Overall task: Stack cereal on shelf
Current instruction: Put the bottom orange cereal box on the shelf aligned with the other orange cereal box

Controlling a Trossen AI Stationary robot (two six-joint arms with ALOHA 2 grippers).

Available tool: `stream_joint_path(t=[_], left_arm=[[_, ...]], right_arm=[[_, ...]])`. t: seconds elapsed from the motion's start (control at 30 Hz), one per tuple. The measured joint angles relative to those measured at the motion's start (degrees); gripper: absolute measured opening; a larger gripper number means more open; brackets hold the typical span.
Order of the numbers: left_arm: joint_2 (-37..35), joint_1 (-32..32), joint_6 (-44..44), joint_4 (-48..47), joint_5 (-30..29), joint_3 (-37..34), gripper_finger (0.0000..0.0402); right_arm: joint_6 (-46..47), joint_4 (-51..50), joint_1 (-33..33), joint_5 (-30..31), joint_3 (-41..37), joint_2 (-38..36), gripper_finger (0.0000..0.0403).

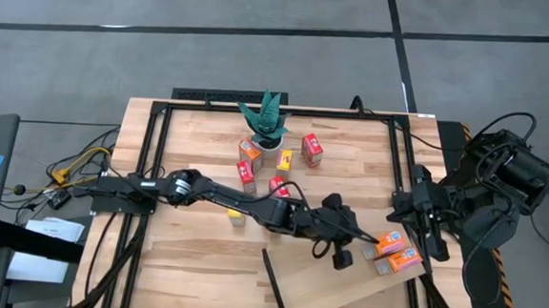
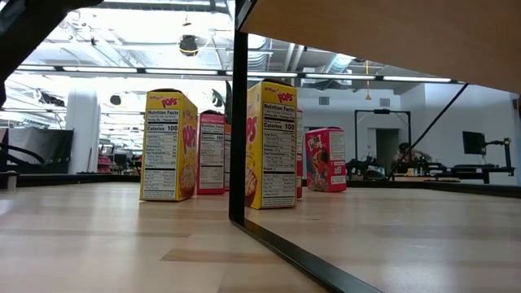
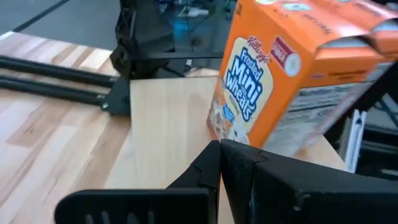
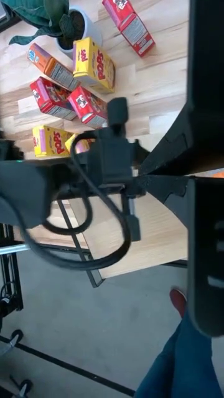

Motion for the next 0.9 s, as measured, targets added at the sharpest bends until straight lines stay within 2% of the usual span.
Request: stream_joint_path(t=[0.1,0.3,0.5,0.73,0.9], left_arm=[[-1.29,-0.09,0.00,-1.06,2.78,0.07,0.0000],[-1.37,-0.22,-1.31,-1.57,14.06,0.04,0.0000],[0.66,-0.03,0.53,4.04,14.31,-0.07,0.0000],[2.66,0.99,0.86,9.51,13.41,0.03,0.0000],[3.25,1.23,0.26,12.07,14.13,0.07,0.0000]], right_arm=[[0.00,0.00,0.00,-0.02,0.00,0.00,0.0034],[-0.07,0.00,0.00,-0.02,0.00,0.00,0.0027],[-0.09,0.00,0.00,-0.02,-0.02,0.00,0.0018],[-0.11,0.00,0.00,-0.04,-0.02,0.02,0.0035],[-0.16,0.02,0.00,-0.04,-0.02,0.02,0.0034]])
